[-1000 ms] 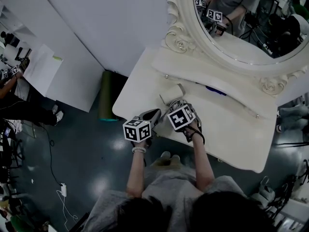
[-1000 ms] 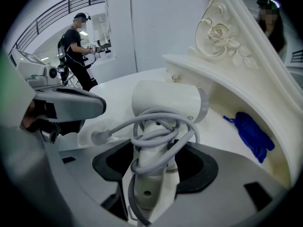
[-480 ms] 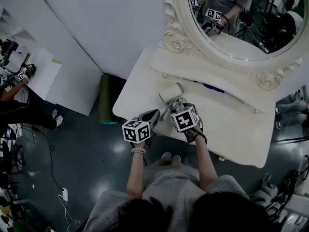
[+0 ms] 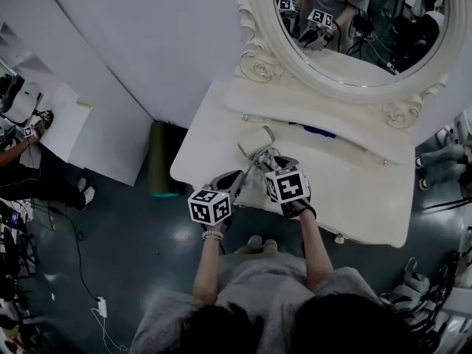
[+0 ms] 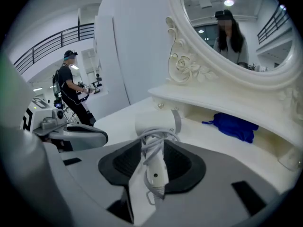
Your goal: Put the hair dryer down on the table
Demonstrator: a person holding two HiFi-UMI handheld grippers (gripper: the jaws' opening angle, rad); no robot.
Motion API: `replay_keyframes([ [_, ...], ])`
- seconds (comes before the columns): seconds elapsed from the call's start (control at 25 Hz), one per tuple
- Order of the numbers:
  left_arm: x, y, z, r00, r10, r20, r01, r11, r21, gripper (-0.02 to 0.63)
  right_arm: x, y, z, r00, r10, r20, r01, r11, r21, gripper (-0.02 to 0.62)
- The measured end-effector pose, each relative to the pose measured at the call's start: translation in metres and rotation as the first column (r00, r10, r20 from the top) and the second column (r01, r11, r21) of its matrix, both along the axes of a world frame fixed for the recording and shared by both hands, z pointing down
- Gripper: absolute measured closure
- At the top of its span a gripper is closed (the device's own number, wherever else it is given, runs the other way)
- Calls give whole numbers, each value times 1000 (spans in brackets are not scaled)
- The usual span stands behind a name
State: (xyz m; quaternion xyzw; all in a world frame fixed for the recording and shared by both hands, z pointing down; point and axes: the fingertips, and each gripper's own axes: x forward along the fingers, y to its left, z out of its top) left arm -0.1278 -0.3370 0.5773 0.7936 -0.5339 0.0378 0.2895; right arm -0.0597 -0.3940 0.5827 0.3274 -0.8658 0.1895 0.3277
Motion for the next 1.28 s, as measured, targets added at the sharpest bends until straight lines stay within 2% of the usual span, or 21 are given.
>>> replay_keyframes([
  [0.04, 2, 2, -3, 1000, 1, 9, -1, 1000, 15, 601, 1, 1, -5, 1000, 7, 19, -7, 1000, 8, 474],
  [0.16, 9, 7, -13, 999, 9, 32, -11, 998, 57, 601, 2, 6, -17, 997, 17, 79, -18, 1000, 16, 551],
  [0.32, 20, 12, -25, 998, 31, 47, -35, 995, 98, 601, 2, 15, -35, 985, 18, 174, -21, 1000, 11, 591],
  [0.64, 37, 23, -57, 994, 70, 87, -86, 978, 192, 601, -1, 36, -73, 944, -46, 326, 31, 998, 51, 594],
  [1.0, 54, 42, -91, 992, 80, 98, -106, 949, 296, 601, 7, 57, -103, 921, -113, 373, 64, 988, 141, 594],
  [1.28, 67, 58, -111, 987, 94, 132, -136, 925, 354, 601, 17, 68, -119, 900, -141, 412, 71, 981, 179, 595],
])
